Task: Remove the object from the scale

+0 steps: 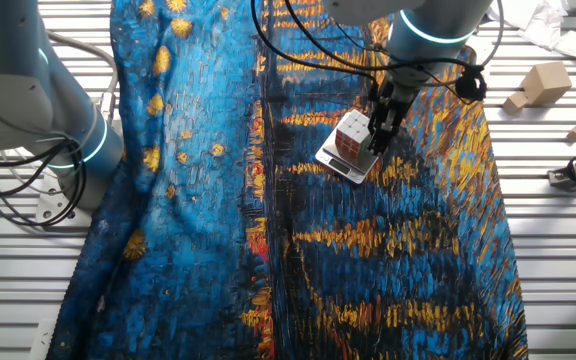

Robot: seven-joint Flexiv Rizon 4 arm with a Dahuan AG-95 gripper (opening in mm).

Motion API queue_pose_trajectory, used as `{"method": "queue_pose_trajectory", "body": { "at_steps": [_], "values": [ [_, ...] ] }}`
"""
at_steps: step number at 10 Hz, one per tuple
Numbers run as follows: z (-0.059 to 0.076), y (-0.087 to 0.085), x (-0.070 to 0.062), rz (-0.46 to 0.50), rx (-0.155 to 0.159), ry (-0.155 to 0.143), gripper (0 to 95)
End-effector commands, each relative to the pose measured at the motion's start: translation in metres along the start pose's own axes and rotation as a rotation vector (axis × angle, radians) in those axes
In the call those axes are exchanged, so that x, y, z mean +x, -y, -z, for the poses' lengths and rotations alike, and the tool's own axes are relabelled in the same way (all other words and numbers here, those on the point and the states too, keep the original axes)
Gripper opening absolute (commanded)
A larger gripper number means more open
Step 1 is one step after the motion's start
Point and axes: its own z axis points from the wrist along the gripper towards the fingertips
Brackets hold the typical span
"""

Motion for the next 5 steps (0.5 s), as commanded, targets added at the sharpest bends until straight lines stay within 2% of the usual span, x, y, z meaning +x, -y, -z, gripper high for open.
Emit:
{"method": "queue_pose_trajectory", "body": {
  "at_steps": [1,3,5],
  "values": [
    [0.001,0.000,0.000,0.000,-0.001,0.002,76.0],
    [0.004,0.000,0.001,0.000,-0.003,0.004,76.0],
    [0.017,0.004,0.009,0.001,-0.008,0.000,76.0]
  ]
}}
